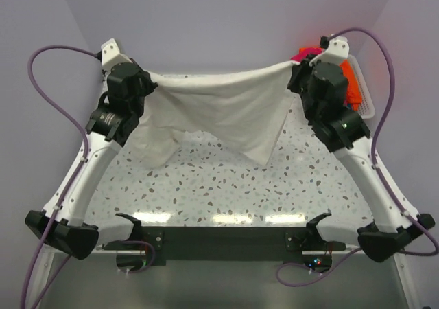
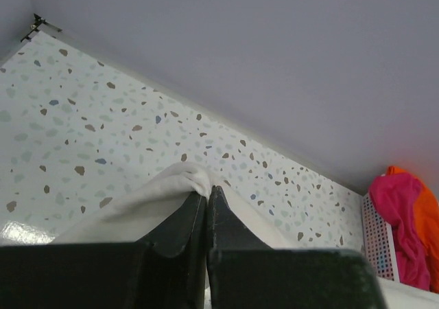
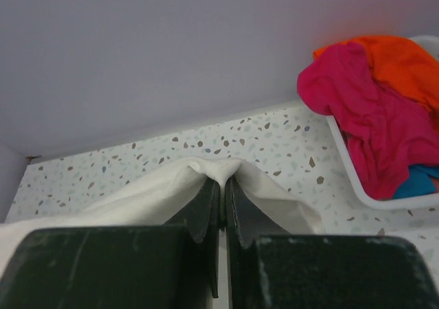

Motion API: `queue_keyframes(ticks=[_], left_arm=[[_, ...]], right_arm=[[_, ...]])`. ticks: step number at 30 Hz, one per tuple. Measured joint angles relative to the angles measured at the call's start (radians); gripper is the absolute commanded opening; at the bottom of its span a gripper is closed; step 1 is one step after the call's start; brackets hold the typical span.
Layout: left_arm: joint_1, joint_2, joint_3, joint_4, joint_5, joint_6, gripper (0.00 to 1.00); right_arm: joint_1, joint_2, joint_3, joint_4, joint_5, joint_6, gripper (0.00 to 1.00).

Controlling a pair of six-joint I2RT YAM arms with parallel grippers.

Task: Fold and stack the t-shirts
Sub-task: Flatten the tshirt out

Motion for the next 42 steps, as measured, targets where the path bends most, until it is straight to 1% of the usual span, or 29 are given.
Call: queue_keyframes(ticks=[3,5,7,9,13,21,26,29,31,34,35,36,37,38,39,40,41,42], left_arm=[[0.064,0.092,0.029,0.054,0.058,0.027,0.0],[0.106,0.176,0.092,0.057,0.108,0.04,0.0],[0.135,0.25,0.161,0.062,0.146,0.05,0.0],[0.15,0.279,0.187,0.072,0.17,0.061,0.0],[0.156,0.252,0.181,0.076,0.202,0.078,0.0],[0.156,0.088,0.116,0.087,0.267,0.097,0.0],[0.156,-0.002,0.105,0.057,0.297,0.102,0.0],[0.155,-0.041,0.126,0.03,0.319,0.103,0.0],[0.155,-0.046,0.168,0.008,0.332,0.104,0.0],[0.155,-0.014,0.222,0.006,0.338,0.105,0.01],[0.156,0.003,0.234,0.01,0.34,0.104,0.04],[0.156,0.026,0.238,0.023,0.344,0.104,0.11],[0.158,0.052,0.237,0.036,0.349,0.103,0.15],[0.159,0.088,0.233,0.05,0.357,0.102,0.2],[0.161,0.13,0.227,0.067,0.365,0.101,0.34],[0.164,0.18,0.224,0.079,0.377,0.104,0.42],[0.167,0.243,0.225,0.095,0.393,0.099,0.52],[0.174,0.316,0.232,0.103,0.414,0.095,0.69]], right_arm=[[-0.116,0.151,0.101,0.05,-0.104,-0.005,0.0],[-0.175,0.244,0.167,0.049,-0.167,-0.003,0.0],[-0.202,0.303,0.209,0.055,-0.209,-0.003,0.0],[-0.209,0.314,0.21,0.053,-0.234,-0.003,0.0],[-0.209,0.27,0.179,0.083,-0.267,-0.007,0.0],[-0.209,0.098,0.078,0.109,-0.303,-0.011,0.0],[-0.208,0.016,0.04,0.098,-0.331,-0.011,0.0],[-0.207,-0.022,0.04,0.093,-0.343,-0.011,0.0],[-0.206,-0.035,0.051,0.087,-0.354,-0.013,0.0],[-0.206,0.017,0.116,0.071,-0.36,-0.022,0.0],[-0.209,0.049,0.144,0.071,-0.362,-0.026,0.0],[-0.214,0.089,0.17,0.073,-0.365,-0.03,0.0],[-0.222,0.132,0.188,0.08,-0.371,-0.032,0.0],[-0.232,0.184,0.2,0.085,-0.378,-0.034,0.04],[-0.246,0.24,0.213,0.089,-0.385,-0.033,0.12],[-0.259,0.292,0.224,0.094,-0.394,-0.029,0.26],[-0.281,0.379,0.25,0.092,-0.413,-0.024,0.39],[-0.297,0.445,0.274,0.095,-0.428,-0.016,0.53]])
